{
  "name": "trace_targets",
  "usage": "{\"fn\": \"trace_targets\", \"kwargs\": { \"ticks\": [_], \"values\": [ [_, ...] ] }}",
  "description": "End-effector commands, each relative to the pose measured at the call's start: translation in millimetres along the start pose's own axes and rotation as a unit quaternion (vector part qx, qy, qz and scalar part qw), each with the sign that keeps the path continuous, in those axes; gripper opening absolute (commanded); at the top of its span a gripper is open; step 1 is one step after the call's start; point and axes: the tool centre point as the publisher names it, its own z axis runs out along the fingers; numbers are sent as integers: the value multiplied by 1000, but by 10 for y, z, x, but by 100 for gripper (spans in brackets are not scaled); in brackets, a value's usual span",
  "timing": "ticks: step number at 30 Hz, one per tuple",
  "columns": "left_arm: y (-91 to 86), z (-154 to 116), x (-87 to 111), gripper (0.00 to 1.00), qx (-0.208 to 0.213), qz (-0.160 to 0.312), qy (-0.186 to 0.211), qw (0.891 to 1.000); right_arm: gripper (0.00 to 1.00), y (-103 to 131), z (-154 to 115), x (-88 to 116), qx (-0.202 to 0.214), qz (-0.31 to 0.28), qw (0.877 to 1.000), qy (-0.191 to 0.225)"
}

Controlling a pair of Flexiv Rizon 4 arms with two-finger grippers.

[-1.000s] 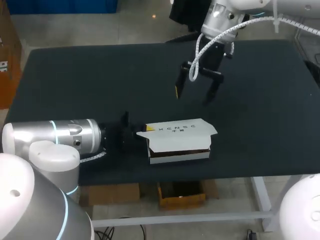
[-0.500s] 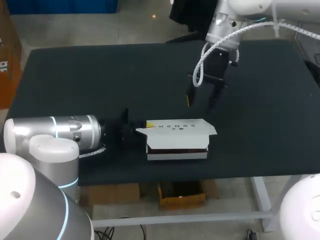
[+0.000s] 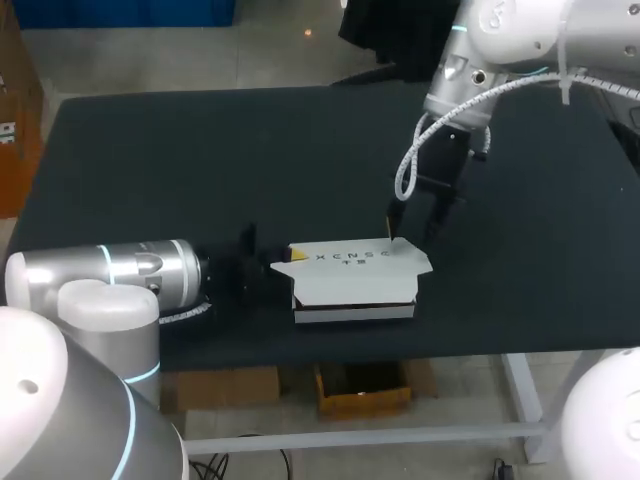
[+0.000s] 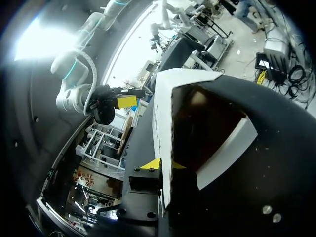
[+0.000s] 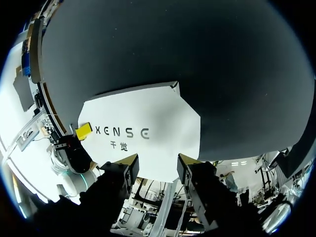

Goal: Assemble the packaging by folding the flat box into shape, placing the metal phone stand inside, and closing the box properly

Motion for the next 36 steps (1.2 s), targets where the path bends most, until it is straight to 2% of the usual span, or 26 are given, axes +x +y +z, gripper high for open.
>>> {"fn": "trace_targets", "kwargs": {
  "ticks": [1,10,21,31,36],
  "values": [
    [-6,6,71,0,-3,3,-7,1000,47,-21,86,-68,-3,-1,1000,7],
    [-20,15,76,0,-3,3,-9,1000,47,-40,163,-107,-9,-15,1000,8],
    [-32,19,83,0,-1,2,-9,1000,39,-83,264,-135,-30,-46,998,9],
    [-41,20,95,0,-1,3,-11,1000,40,-120,315,-205,-28,-43,999,10],
    [-48,12,101,10,-2,4,-11,1000,39,-107,340,-241,-26,-41,999,15]
  ]
}}
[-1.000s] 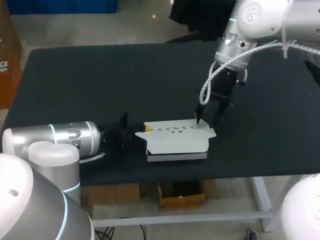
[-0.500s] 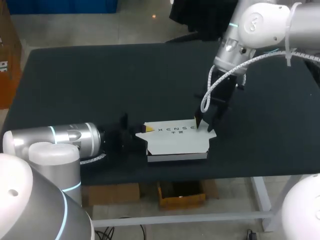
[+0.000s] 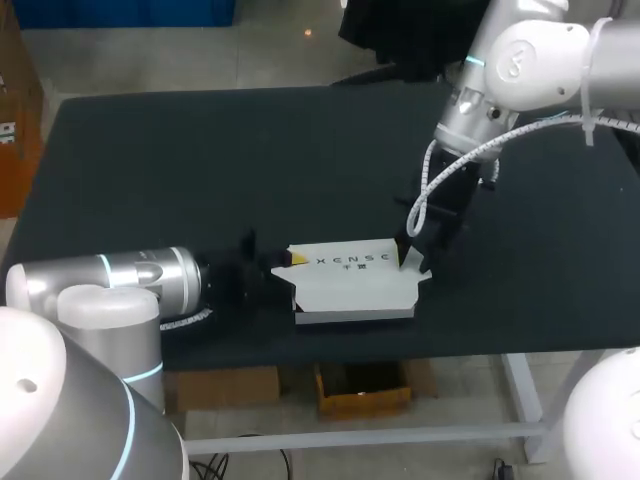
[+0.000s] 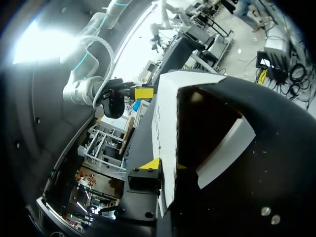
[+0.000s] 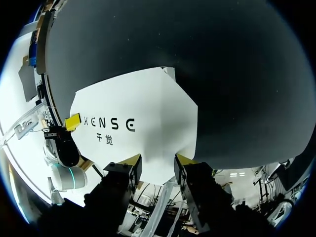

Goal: Assemble the packaging by folding the flat box into shape, placing the metal phone stand inside, and closing the box properly

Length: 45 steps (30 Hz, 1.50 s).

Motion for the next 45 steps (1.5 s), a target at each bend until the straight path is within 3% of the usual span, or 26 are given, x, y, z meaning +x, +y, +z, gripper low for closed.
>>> {"fn": "trace_targets", "kwargs": {
  "ticks": [1,6,25,32,37,39,41,42,43,44,45],
  "values": [
    [-17,5,43,11,-2,1,-2,1000,39,-2,22,-39,0,0,1000,5],
    [-17,-37,35,22,-3,3,-7,1000,39,0,22,-40,1,-2,1000,7],
    [-39,-411,26,27,-10,10,-26,1000,39,10,5,-45,-1,-4,1000,12],
    [-9,-664,87,31,-31,16,-14,999,40,16,2,-47,-3,-5,1000,14],
    [33,-861,63,34,-57,10,23,998,40,15,25,-44,-4,-7,1000,15],
    [56,-941,23,45,-68,-1,44,997,40,20,32,-45,-4,-9,1000,14],
    [72,-1012,-37,46,-79,-24,67,994,40,21,46,-37,-4,-9,1000,14],
    [69,-1040,-63,52,-77,-29,78,994,40,18,50,-32,-4,-10,1000,15],
    [69,-1057,-83,69,-81,-38,89,992,40,18,52,-29,-4,-10,1000,15],
    [77,-1068,-112,100,-96,-44,110,988,40,17,53,-28,-5,-10,1000,14],
    [76,-1076,-132,100,-100,-41,117,987,40,16,54,-26,-5,-11,1000,14]
  ]
}}
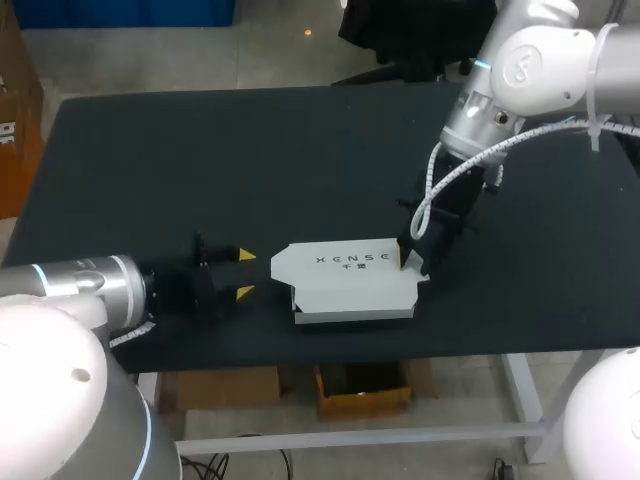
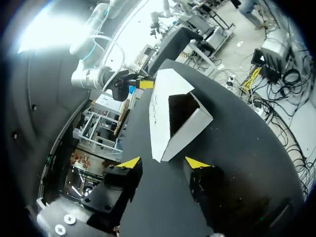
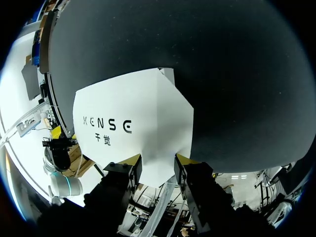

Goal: Assemble the packaging by folding the flat box into shape, placing the metal phone stand inside, and closing the box properly

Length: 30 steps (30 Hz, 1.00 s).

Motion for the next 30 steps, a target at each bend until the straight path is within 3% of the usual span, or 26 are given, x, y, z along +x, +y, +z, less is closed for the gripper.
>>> {"fn": "trace_targets", "kwargs": {
  "ticks": [1,8,11,24,26,30],
  "values": [
    [-39,-136,-168,100,-27,-10,101,994,40,-7,22,6,-2,-2,1000,1],
    [-5,-62,-242,100,-114,-36,234,965,42,-12,26,13,-3,-2,1000,-2],
    [-7,-22,-307,100,-170,-8,231,958,42,-16,27,16,-3,-2,1000,-2],
    [-7,-22,-307,100,-170,-8,231,958,42,-21,50,18,-6,-8,1000,2],
    [-20,38,-277,100,-145,-41,235,960,42,-49,43,22,-6,-7,1000,2],
    [-88,74,-304,100,-122,-110,263,951,42,-63,38,12,-7,-6,1000,0]
  ]
}}
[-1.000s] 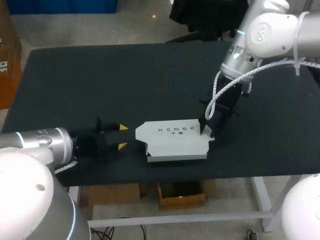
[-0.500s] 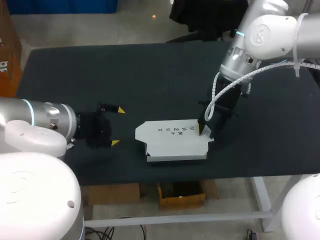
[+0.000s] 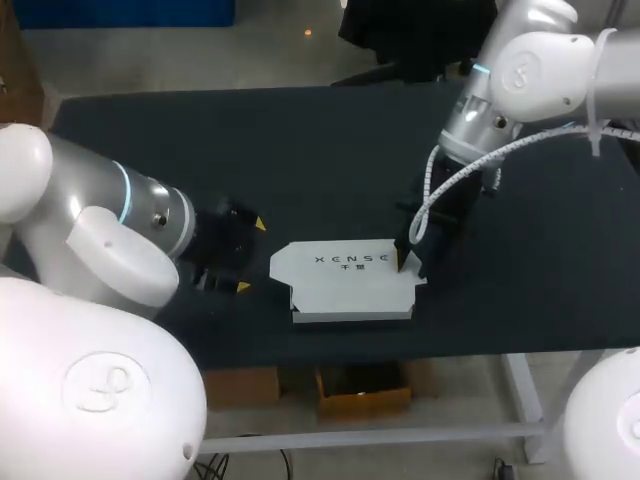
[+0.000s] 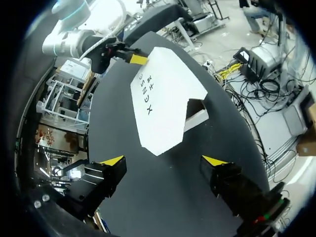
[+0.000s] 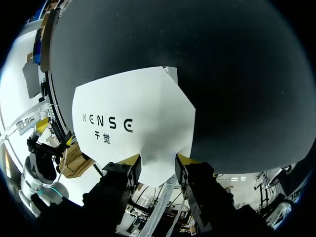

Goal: Assemble the packaging by folding the flat box into shape, placing the metal phone stand inside, and closing the box properly

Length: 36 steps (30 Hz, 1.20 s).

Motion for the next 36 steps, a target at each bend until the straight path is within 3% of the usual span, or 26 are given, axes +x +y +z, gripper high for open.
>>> {"fn": "trace_targets", "kwargs": {
  "ticks": [1,5,11,16,17,19,20,35,36],
  "values": [
    [-47,-14,-88,100,37,-50,95,994,42,-40,0,-5,-3,1,1000,0],
    [-107,-72,-106,100,41,-108,130,985,42,-41,21,-10,-2,2,1000,0],
    [-178,-140,-115,100,4,-124,136,983,42,-40,33,-17,0,3,1000,1],
    [-194,-224,-182,100,-10,-171,168,971,42,-49,23,-19,-2,3,1000,1],
    [-202,-239,-189,100,2,-178,178,968,42,-46,18,-26,-2,3,1000,2],
    [-194,-237,-246,100,-10,-258,216,942,42,-43,17,-30,-3,4,1000,3],
    [-182,-199,-286,100,-37,-323,234,916,42,-42,17,-30,-4,4,1000,3],
    [-182,-199,-286,100,-37,-323,234,916,42,-25,3,-23,-11,-2,1000,12],
    [-182,-188,-316,100,-32,-342,242,907,42,-26,8,-17,-11,-3,1000,12]
  ]
}}
